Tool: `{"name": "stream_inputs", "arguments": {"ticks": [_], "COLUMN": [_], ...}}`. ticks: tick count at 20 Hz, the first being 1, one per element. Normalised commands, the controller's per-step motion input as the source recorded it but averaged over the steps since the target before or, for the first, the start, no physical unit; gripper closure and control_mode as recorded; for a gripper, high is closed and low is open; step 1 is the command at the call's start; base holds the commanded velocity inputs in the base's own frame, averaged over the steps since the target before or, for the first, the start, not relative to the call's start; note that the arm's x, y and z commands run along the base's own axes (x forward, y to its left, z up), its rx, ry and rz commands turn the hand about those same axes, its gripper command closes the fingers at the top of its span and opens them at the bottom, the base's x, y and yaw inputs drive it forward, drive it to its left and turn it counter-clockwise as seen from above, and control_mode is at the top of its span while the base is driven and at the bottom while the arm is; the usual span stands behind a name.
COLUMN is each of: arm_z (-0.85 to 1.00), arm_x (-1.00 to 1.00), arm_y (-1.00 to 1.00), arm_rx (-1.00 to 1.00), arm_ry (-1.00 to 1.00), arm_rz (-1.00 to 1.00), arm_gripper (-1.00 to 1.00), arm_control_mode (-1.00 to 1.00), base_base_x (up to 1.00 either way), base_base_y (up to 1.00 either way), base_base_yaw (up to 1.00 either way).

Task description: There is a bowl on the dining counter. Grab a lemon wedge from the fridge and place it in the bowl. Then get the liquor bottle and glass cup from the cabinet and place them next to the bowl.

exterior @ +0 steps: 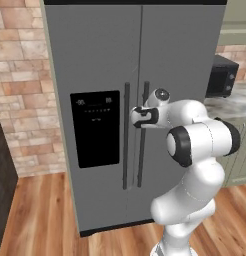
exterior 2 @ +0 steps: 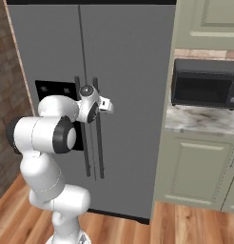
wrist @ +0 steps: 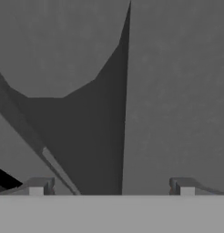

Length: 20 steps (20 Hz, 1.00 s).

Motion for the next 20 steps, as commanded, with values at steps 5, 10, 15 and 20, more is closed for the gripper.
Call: {"name": "stream_inputs", "arguments": {"ticks": [5,10,15,20], "arm_z": [-0.23,-0.19,-0.07,-0.01], "arm_x": [0.48,0.50,0.08,-0.17], "arm_y": [0.04,0.05,0.00,0.00], "arm_rx": [0.00,0.00,0.00,0.00], "arm_ry": [0.00,0.00,0.04,0.00], "arm_rz": [0.00,0.00,0.00,-0.01], "arm_gripper": [1.00,1.00,1.00,1.00], "arm_control_mode": [-1.00,-1.00,-1.00,-1.00], "base_base_x": [0.00,0.00,0.00,0.00], "base_base_y": [0.00,0.00,0.00,0.00], "base_base_yaw": [0.00,0.00,0.00,0.00]}}
